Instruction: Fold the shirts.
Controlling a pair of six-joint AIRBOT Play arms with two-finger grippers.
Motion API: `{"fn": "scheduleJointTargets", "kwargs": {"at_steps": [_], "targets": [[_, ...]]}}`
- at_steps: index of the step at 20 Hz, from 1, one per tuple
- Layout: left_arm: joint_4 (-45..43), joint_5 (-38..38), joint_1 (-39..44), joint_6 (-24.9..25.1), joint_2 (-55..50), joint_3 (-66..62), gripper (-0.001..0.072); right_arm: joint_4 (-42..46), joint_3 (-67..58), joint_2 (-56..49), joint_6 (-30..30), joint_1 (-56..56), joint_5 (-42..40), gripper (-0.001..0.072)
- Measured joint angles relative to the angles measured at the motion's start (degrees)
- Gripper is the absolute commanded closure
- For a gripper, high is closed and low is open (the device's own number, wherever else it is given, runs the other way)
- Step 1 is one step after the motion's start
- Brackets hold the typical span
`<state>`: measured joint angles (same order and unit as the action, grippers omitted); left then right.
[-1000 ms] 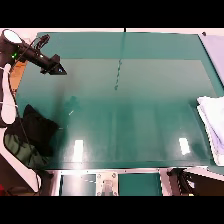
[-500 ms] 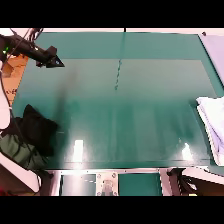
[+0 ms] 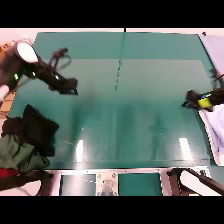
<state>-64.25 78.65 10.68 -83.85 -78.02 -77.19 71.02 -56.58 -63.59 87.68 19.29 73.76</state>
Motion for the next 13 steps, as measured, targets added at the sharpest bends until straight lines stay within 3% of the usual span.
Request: {"fn": "scheduleJointTargets", "kwargs": {"at_steps": [5,13], "targets": [[-1.05,-3.96,5.97,-2.03,6.97,12.13,0.0682,-0.02,8.00,2.78,-0.72,-10.82,-5.25,0.0694],[-1.18,-5.07,7.65,-2.67,8.61,15.19,0.0682,-1.18,9.86,3.45,-0.92,-15.23,-7.02,0.0694]]}}
